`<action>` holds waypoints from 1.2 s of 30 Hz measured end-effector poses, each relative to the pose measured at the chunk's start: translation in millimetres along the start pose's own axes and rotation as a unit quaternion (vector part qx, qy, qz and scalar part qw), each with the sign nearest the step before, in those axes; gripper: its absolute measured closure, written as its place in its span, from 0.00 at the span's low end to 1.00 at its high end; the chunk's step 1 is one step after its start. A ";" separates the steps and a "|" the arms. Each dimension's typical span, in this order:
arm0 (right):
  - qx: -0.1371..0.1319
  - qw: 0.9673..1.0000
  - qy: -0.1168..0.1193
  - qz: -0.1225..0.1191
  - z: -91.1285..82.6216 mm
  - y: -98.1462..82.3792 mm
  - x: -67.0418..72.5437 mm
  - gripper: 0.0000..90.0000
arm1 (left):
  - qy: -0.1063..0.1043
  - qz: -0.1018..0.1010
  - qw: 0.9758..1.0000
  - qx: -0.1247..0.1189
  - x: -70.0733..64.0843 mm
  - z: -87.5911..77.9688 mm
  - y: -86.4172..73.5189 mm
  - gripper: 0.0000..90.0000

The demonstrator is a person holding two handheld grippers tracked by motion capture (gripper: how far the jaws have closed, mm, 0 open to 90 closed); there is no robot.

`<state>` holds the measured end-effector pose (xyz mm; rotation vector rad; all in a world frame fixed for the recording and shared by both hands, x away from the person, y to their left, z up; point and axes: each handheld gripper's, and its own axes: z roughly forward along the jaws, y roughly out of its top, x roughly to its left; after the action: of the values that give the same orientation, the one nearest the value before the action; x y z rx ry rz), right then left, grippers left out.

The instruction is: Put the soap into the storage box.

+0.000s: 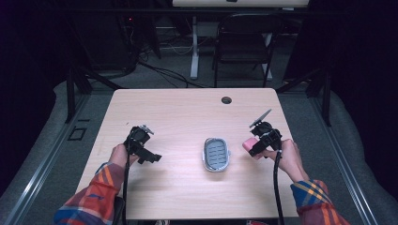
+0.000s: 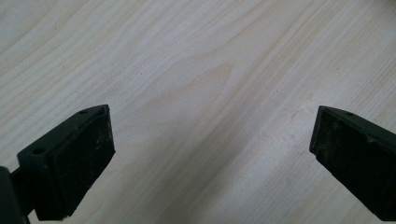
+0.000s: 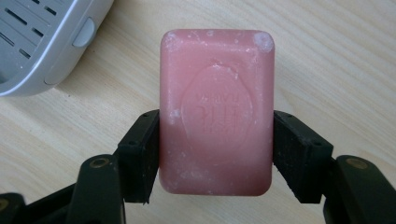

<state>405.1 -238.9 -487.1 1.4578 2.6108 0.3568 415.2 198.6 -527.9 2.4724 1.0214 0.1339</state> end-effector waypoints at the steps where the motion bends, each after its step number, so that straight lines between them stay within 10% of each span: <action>1: 0.005 1.000 0.000 -0.005 -0.9 0.9 -0.4 0.41 | 0.001 0.001 1.000 0.001 -0.2 -0.2 0.1 0.00; 36: 0.001 1.000 -0.002 -0.027 -21.4 20.9 10.0 0.41 | -0.002 0.004 1.000 0.001 -0.6 0.8 1.0 0.00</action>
<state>412.1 -222.9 -460.9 1.3848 2.6424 0.3457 415.6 197.3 -528.2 2.4775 1.0116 0.1299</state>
